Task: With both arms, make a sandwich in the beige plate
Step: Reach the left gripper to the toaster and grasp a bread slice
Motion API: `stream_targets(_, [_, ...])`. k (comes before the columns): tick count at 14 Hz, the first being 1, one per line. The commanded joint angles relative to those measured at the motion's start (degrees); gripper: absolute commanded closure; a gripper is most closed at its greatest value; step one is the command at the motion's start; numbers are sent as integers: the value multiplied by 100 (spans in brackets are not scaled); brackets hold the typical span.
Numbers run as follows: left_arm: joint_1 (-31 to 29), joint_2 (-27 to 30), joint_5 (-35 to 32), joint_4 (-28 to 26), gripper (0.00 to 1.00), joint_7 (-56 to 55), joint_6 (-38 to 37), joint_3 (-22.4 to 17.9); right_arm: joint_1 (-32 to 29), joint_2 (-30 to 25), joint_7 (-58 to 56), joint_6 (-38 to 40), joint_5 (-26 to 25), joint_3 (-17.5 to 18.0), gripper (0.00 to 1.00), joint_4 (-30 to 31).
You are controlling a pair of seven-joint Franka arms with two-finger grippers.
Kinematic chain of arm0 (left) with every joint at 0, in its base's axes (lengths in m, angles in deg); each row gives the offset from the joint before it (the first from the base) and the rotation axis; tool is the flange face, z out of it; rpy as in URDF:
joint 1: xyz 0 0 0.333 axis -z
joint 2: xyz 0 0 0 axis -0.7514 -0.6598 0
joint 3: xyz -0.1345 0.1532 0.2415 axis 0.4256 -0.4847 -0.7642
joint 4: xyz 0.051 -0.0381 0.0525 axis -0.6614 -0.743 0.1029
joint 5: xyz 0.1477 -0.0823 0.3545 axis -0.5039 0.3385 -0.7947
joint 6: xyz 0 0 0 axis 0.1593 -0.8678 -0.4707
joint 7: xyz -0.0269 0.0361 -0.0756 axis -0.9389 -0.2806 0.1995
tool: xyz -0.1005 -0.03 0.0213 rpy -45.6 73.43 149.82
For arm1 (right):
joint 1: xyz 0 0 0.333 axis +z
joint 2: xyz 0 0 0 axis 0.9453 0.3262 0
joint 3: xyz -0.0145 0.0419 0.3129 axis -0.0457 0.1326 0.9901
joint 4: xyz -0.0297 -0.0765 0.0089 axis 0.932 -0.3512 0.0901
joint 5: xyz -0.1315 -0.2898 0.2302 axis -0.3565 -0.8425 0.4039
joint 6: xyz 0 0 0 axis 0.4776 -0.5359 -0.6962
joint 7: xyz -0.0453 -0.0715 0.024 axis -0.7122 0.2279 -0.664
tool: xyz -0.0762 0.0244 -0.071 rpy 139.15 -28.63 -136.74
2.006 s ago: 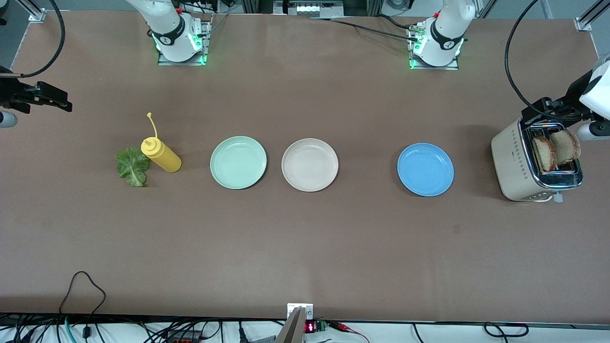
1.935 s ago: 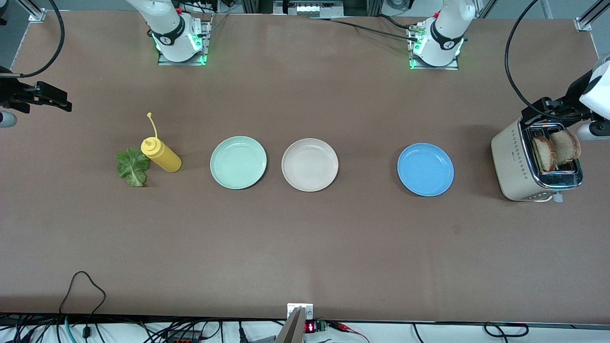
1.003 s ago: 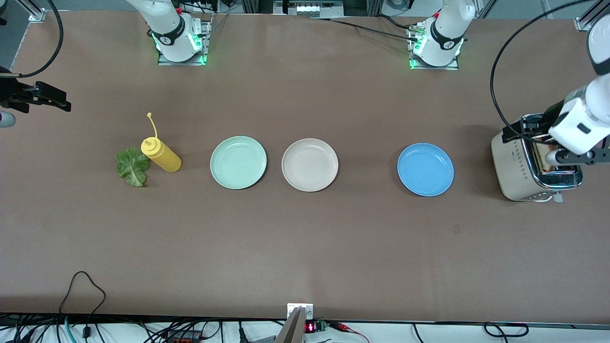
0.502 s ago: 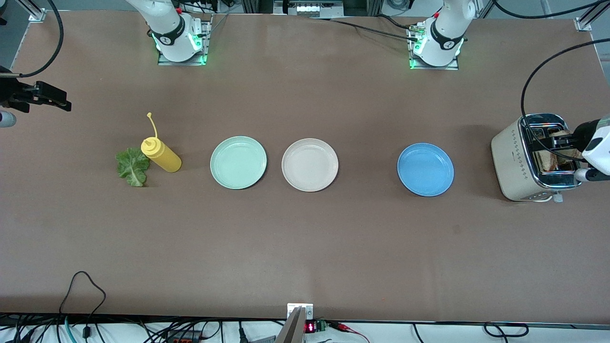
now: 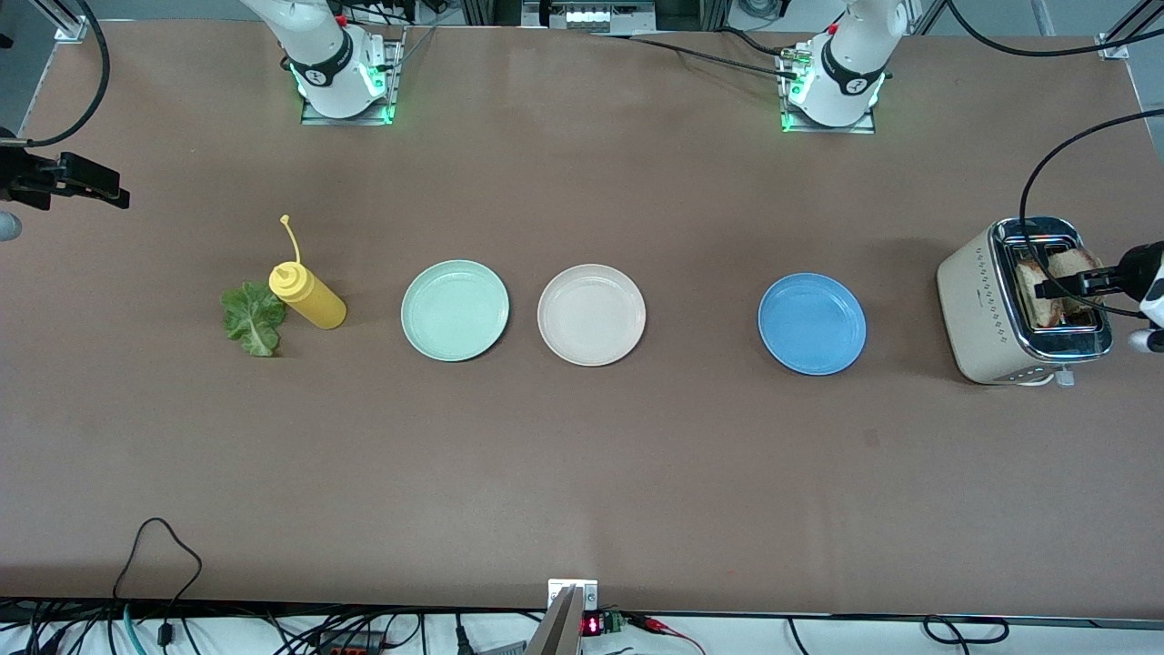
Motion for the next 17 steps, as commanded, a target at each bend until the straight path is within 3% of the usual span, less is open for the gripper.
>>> stream_targets(1, [-69, 63, -236, -487, 0, 103, 352, 37, -24, -48, -33, 73, 100, 60, 0, -7])
stream_targets(3, [-78, 63, -236, -567, 4, 103, 379, 46, -24, -48, -24, 73, 100, 69, 0, -7])
stream_targets(6, [-69, 81, -236, -585, 48, 94, 353, 46, -33, -48, -24, 116, 100, 69, 0, -7])
stream_targets(10, [-78, 90, -236, -585, 82, 383, 326, 46, -60, -40, -50, 117, 100, 51, 0, -7])
stream_targets(13, [-130, 89, -236, -585, 98, 955, 326, 46, -25, -40, -51, 64, 100, 69, 0, -7])
stream_targets(17, [-69, 404, -245, -497, 100, 965, 300, 90, -24, -40, -51, 90, 108, 69, 0, -7])
